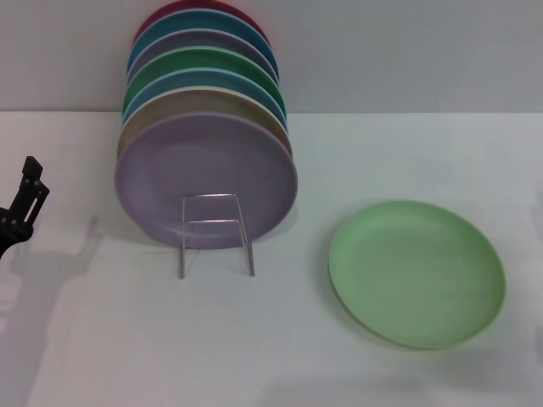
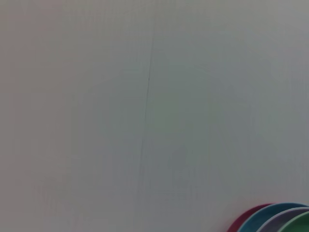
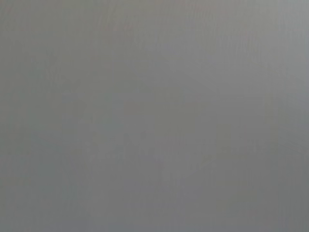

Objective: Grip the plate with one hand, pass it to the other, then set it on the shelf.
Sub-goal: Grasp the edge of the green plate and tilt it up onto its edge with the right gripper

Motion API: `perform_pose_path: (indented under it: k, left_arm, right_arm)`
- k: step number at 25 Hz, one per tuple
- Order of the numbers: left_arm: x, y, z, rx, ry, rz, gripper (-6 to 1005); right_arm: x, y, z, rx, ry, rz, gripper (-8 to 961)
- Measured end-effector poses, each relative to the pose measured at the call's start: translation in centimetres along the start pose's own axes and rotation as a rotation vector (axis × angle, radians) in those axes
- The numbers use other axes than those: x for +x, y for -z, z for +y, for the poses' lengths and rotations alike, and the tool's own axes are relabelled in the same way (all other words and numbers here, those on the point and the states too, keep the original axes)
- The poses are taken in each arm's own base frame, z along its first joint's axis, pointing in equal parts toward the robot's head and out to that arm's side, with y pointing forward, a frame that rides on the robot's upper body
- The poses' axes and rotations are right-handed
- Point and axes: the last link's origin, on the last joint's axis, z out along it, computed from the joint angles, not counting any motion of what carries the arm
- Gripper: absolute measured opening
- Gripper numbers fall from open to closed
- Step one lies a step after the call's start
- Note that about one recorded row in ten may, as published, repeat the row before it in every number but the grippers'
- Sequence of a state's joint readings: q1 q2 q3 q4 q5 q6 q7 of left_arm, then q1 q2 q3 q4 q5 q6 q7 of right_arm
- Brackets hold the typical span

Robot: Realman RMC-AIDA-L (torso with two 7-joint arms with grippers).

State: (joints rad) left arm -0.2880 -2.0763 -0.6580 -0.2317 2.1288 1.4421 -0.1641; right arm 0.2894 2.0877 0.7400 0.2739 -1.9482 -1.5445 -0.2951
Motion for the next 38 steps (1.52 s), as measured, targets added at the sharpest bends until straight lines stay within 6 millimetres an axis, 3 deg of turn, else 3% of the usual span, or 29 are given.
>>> perform_pose_path:
  k: [18, 24, 32, 38]
  left_arm:
    - [-0.1, 0.0, 0.2, 0.0, 0.006, -0.004, 850]
    - [0.0, -0.1, 0.4, -0.001, 0.015, 0.001, 846]
    - [-0.1, -0.2, 0.4, -0.002, 0.015, -0.001, 842]
    - [-0.1, -0.3, 0.5, -0.005, 0.015, -0.004, 839]
  right_arm:
    - [-0.1, -0.3, 0.7, 0.003, 0.051, 0.013, 738]
    - [0.2, -1.6, 1.7, 0.054, 0.118, 0.095, 739]
    - [1.5, -4.6, 3.4, 0.039, -0.056, 0.311, 738]
    - [0.8, -6.9, 4.7, -0.041, -0.211, 0.421, 738]
